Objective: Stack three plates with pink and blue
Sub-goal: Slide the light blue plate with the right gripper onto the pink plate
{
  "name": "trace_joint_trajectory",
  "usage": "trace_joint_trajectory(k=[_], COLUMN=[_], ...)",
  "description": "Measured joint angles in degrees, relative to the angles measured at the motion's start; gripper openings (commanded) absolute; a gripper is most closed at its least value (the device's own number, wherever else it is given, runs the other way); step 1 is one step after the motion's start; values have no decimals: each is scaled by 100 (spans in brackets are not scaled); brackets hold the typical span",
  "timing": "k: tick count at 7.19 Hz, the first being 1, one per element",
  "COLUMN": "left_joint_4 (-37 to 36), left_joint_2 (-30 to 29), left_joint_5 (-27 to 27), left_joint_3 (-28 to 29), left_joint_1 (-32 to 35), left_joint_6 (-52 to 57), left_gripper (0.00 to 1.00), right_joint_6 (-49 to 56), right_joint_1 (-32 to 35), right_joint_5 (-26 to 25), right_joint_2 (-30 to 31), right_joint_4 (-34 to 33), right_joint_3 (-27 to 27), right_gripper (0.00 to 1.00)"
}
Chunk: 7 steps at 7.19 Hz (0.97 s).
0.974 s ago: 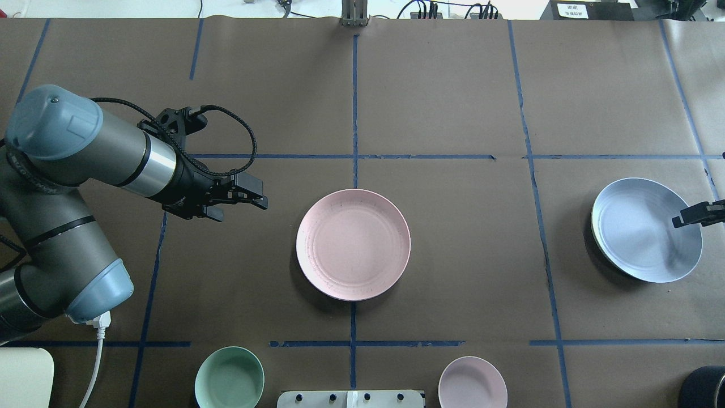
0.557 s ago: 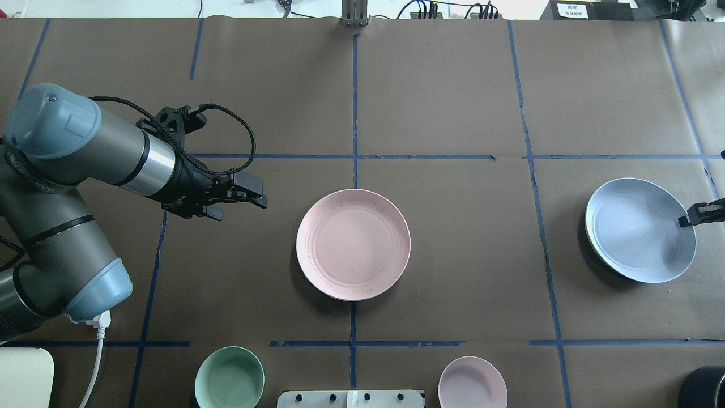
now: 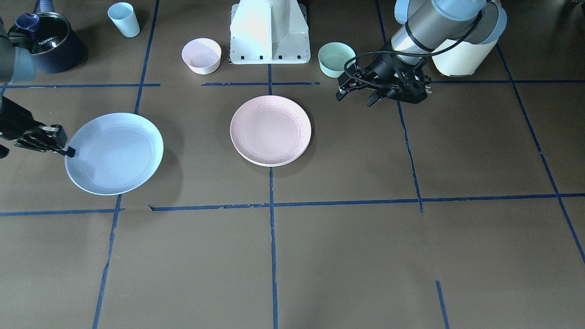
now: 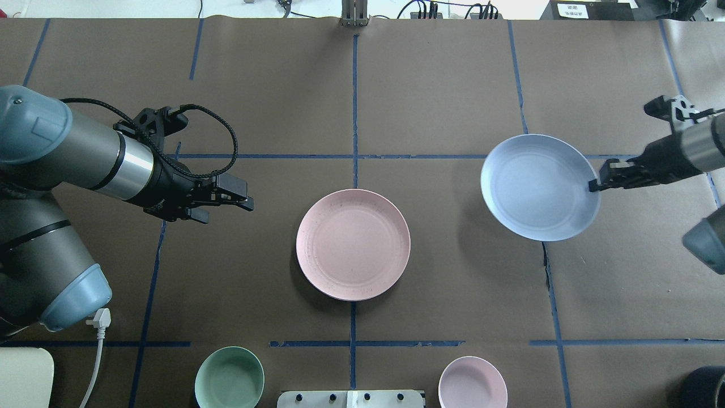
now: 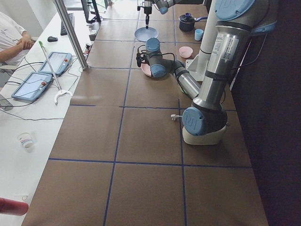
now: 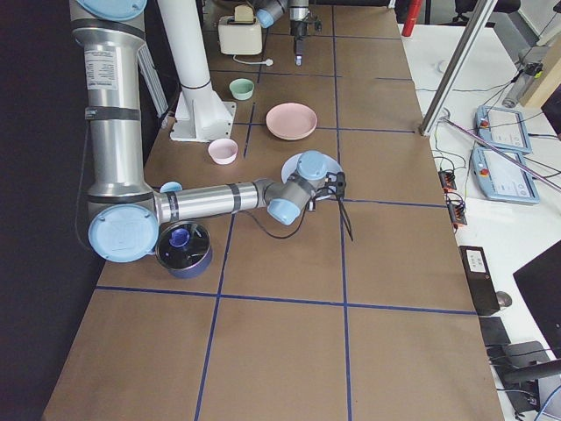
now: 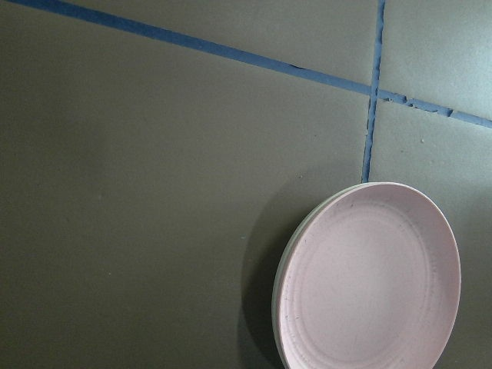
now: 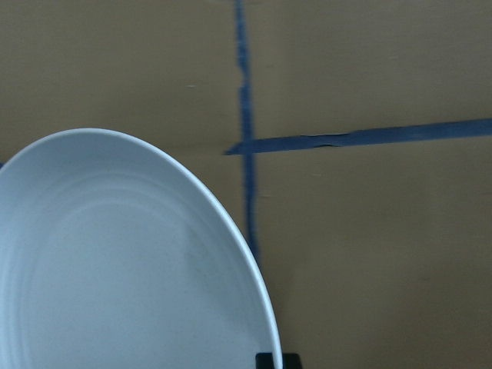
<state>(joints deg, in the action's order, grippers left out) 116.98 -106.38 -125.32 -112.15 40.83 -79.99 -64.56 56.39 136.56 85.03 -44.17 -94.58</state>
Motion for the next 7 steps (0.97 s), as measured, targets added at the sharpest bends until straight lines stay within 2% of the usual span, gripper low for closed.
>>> trace_joint_trajectory(k=[1, 3, 5, 7], left_joint_4=[0, -2, -2, 0], left_joint_2=[14, 19, 21, 21], left_joint_5=[-6, 8, 36, 43], left_joint_3=[-12, -15, -14, -4], left_joint_1=[40, 69, 74, 74], left_joint_6=[-1, -9, -22, -25], left_gripper=[100, 100, 100, 100], right_joint_6=[-815, -1842, -2186, -2231], right_joint_1=[-360, -1152, -1903, -2369], right_joint_5=[-108, -738, -1456, -1919], right_joint_2=[-516, -1193, -1447, -1582], right_joint_4=[-1, -22, -55, -195], right_joint_3=[-56, -129, -166, -164], right_gripper=[0, 0, 0, 1])
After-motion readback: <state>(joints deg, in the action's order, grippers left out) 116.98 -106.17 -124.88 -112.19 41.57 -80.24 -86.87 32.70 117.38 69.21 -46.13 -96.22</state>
